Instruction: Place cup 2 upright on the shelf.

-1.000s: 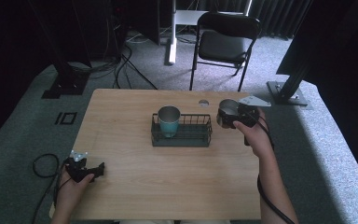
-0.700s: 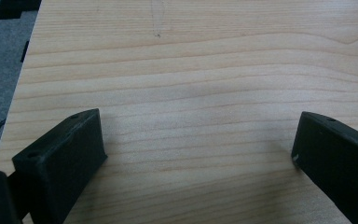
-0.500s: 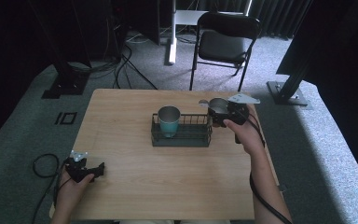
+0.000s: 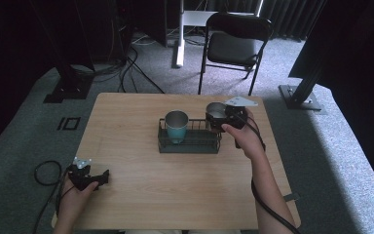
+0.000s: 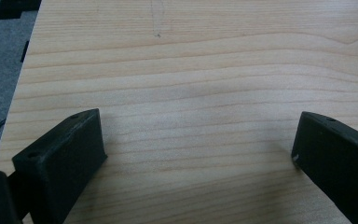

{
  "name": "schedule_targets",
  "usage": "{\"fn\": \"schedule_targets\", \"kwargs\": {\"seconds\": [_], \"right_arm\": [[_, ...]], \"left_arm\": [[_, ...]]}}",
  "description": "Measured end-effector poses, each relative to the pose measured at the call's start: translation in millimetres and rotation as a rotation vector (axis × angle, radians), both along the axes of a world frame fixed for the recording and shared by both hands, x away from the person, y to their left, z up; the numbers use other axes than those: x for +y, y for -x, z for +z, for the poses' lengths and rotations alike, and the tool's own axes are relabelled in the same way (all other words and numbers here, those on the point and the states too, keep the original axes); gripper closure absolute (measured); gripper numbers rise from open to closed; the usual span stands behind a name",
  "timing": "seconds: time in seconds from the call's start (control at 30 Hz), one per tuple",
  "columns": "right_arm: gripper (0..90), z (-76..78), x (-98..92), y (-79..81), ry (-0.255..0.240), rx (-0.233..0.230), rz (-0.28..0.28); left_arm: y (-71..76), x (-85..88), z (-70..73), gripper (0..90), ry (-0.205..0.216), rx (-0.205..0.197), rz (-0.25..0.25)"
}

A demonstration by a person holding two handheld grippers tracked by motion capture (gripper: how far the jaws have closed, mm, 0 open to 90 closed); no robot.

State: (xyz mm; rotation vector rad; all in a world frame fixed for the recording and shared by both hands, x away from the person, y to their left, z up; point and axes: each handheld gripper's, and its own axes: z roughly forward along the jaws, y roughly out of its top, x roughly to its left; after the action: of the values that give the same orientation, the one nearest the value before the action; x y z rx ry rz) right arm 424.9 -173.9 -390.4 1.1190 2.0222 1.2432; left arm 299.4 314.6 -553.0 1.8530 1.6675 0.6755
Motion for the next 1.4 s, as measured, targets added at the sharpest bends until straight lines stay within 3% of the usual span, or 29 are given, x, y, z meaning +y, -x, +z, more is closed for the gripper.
{"fn": "schedule_targets", "kwargs": {"seconds": [0.5,1.13,1.4], "right_arm": [[13.0,-12.5,23.4,-5.5,0.003,0.019,0.044],[13.1,-50.8,33.4,-11.7,-0.002,0.07,0.049],[13.0,-60.1,37.2,-11.8,0.009,0.074,0.052]], "left_arm": [[0.0,0.0,0.0,3.0,0.0,0.0,0.0],[0.0,0.0,0.0,3.0,0.0,0.0,0.0],[0.0,0.0,0.0,3.0,0.0,0.0,0.0]]}}
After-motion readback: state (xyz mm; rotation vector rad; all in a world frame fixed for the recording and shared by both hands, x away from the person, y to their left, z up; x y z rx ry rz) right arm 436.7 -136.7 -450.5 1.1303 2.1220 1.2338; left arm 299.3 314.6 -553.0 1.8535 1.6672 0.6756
